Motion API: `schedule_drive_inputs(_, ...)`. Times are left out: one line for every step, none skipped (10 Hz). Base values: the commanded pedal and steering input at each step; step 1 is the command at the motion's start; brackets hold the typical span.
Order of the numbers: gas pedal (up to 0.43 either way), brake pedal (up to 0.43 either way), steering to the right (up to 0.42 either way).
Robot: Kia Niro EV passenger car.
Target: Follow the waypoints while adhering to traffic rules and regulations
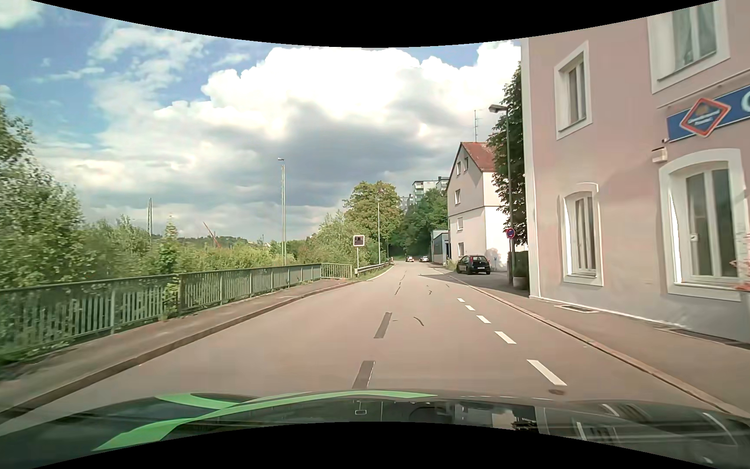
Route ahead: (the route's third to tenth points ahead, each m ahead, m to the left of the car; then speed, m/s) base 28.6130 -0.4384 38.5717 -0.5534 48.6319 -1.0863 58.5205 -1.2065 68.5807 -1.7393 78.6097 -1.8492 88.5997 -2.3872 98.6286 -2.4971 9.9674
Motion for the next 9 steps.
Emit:
schedule_drive_inputs(0.13, 0.0, 0.015)
schedule_drive_inputs(0.138, 0.0, 0.015)
schedule_drive_inputs(0.138, 0.0, 0.015)
schedule_drive_inputs(0.138, 0.0, 0.015)
schedule_drive_inputs(0.138, 0.0, 0.015)
schedule_drive_inputs(0.138, 0.0, 0.015)
schedule_drive_inputs(0.138, 0.0, 0.015)
schedule_drive_inputs(0.138, 0.0, 0.015)
schedule_drive_inputs(0.138, 0.0, 0.015)
